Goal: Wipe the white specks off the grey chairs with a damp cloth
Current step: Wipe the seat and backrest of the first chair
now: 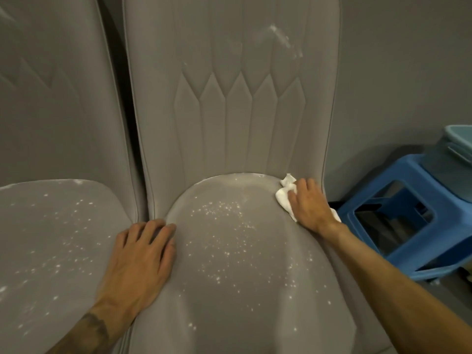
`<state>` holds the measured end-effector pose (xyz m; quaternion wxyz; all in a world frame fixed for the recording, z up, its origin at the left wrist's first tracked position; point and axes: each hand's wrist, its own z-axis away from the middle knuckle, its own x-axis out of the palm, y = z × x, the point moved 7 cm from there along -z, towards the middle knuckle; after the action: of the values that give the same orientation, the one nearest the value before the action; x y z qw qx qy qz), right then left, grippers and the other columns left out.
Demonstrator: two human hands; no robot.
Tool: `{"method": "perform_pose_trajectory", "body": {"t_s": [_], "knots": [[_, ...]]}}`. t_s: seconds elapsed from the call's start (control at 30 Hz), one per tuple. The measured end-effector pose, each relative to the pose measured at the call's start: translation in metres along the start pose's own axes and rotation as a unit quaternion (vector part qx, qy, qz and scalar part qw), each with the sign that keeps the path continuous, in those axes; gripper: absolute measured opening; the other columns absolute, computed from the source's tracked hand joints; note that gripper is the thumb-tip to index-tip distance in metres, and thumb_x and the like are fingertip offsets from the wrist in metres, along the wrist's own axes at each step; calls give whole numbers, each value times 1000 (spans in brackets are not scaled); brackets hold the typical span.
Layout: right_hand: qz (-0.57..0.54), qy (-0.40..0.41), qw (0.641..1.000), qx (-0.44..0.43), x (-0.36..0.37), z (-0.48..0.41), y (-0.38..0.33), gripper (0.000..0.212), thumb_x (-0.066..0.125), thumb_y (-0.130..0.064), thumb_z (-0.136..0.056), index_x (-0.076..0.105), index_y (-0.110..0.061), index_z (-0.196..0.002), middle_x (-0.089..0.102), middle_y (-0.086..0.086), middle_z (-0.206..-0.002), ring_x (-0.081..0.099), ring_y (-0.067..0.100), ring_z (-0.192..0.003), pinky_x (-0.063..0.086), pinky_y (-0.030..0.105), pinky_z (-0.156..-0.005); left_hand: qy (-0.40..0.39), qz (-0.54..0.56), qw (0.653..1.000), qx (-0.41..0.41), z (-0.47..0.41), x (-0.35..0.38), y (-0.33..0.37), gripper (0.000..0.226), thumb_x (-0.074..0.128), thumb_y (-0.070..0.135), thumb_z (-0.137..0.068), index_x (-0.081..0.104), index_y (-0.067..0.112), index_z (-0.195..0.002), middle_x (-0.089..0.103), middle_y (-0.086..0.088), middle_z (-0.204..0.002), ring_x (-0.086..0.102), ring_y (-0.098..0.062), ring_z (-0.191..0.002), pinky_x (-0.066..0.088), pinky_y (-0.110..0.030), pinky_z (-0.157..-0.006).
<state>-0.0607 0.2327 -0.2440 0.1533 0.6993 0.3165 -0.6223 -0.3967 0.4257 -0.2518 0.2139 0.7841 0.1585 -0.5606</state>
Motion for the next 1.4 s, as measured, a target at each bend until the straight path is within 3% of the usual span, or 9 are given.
{"method": "perform_pose_trajectory", "body": {"t_s": [0.1, 0.23, 0.43, 0.6, 0.8, 0.97, 1.17, 1.33, 1.4], "knots": [[-8, 11, 1000, 11, 7, 11, -26, 29, 39, -25, -103, 50, -2, -116, 52, 19, -117, 46, 36, -104, 36, 45, -96, 2, 5, 1000, -2, -1, -1, 0, 45, 35, 40, -103, 67, 19, -126, 63, -3, -124, 56, -28, -108, 45, -47, -94], [-85, -33, 988, -128, 14, 50, -51, 27, 37, -36, -102, 50, -14, -112, 47, 4, -105, 41, 21, -90, 39, 36, -86, 0, 2, 1000, -6, 0, 1, -2, 47, 34, 41, -103, 67, 18, -127, 64, -5, -124, 57, -29, -108, 47, -49, -94], [-37, 1, 999, -6, -2, 32, -12, 24, 42, -24, -103, 51, -3, -109, 51, 17, -112, 46, 33, -101, 36, 41, -93, 9, 1, 1000, -1, -1, 3, -2, 47, 35, 41, -102, 68, 17, -126, 64, -6, -123, 58, -30, -108, 46, -51, -93], [-110, -56, 981, -148, 8, 79, -34, 25, 37, -40, -103, 48, -19, -111, 43, -1, -102, 41, 18, -89, 38, 34, -82, 19, 3, 1000, 3, -1, 1, 1, 43, 38, 38, -102, 67, 19, -126, 63, -4, -124, 55, -28, -109, 44, -48, -93], [-26, -20, 999, 30, 8, 22, -27, 33, 39, -29, -104, 49, -1, -120, 49, 19, -124, 45, 35, -110, 34, 40, -97, 20, 1, 1000, 3, -1, 1, 0, 41, 39, 38, -102, 68, 19, -125, 63, -2, -123, 56, -27, -108, 45, -46, -92], [-21, -38, 979, -197, 26, 52, -94, 42, 20, -37, -103, 49, -11, -117, 52, 8, -115, 43, 24, -95, 37, 37, -88, 27, 2, 1000, 3, 0, -1, 1, 41, 39, 37, -102, 68, 19, -124, 63, -3, -122, 56, -29, -107, 45, -47, -91], [17, -24, 1000, 7, 19, -3, -66, 38, 36, -33, -104, 47, -4, -126, 49, 19, -127, 48, 35, -111, 37, 41, -97, 28, 3, 1000, 4, 0, 1, 0, 41, 39, 37, -103, 68, 19, -126, 62, -1, -123, 55, -25, -108, 44, -44, -93], [-43, -10, 980, -194, 26, 33, -134, 30, 41, -30, -103, 52, -4, -114, 54, 17, -109, 50, 35, -95, 42, 48, -87, 28, 6, 1000, 4, 0, 1, -2, 41, 37, 38, -103, 67, 20, -125, 62, 0, -123, 54, -25, -108, 42, -43, -93], [-43, -6, 975, -217, 21, 32, -122, 26, 45, -28, -103, 54, -4, -109, 55, 18, -104, 51, 35, -91, 40, 46, -84, 26, 4, 1000, 4, 1, 2, -2, 42, 36, 38, -104, 67, 20, -125, 62, 0, -124, 55, -25, -108, 43, -44, -93]]}}
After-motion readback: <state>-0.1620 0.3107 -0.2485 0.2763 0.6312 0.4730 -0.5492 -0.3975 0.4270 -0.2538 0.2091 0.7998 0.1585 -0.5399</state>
